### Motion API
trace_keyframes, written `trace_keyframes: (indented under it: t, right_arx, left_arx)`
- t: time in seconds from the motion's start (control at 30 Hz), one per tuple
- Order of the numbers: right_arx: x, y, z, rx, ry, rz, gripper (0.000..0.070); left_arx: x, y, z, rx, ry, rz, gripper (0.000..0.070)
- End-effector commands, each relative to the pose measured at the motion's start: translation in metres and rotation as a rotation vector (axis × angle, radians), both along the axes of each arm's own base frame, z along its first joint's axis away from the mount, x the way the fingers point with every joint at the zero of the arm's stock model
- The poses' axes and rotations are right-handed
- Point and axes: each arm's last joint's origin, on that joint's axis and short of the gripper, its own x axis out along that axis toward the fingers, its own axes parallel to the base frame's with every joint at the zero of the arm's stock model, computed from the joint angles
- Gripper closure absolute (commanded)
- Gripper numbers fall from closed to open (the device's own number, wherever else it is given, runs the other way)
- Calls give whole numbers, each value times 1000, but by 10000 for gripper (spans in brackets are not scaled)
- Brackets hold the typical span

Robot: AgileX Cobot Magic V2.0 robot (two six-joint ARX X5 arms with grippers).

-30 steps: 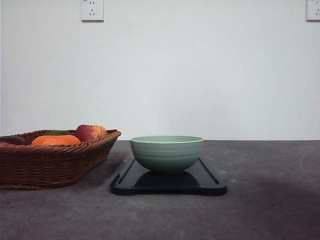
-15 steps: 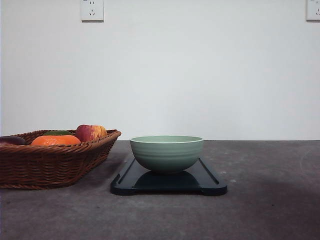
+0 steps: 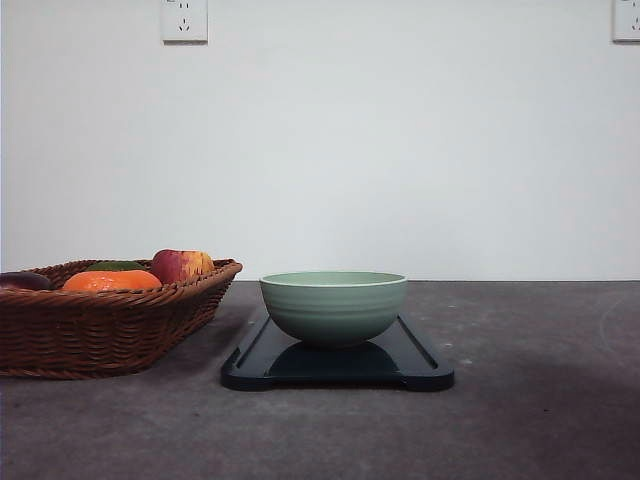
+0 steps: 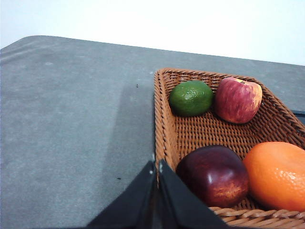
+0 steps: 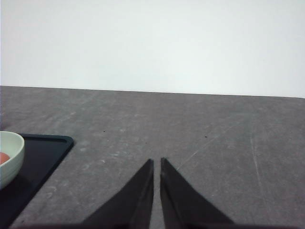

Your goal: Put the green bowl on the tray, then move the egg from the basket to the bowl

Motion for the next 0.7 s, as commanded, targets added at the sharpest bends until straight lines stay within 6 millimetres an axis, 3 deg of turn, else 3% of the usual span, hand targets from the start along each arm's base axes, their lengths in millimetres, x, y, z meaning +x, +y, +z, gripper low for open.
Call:
trace_keyframes:
  t: [0.0, 0.67]
  right_arx:
    - [0, 0, 0, 11, -6, -1, 683]
    - [0, 0, 0, 11, -5, -1, 683]
  left_arx:
    - [1, 0, -7, 7, 27, 1, 700]
    - [1, 0, -7, 7, 27, 1, 700]
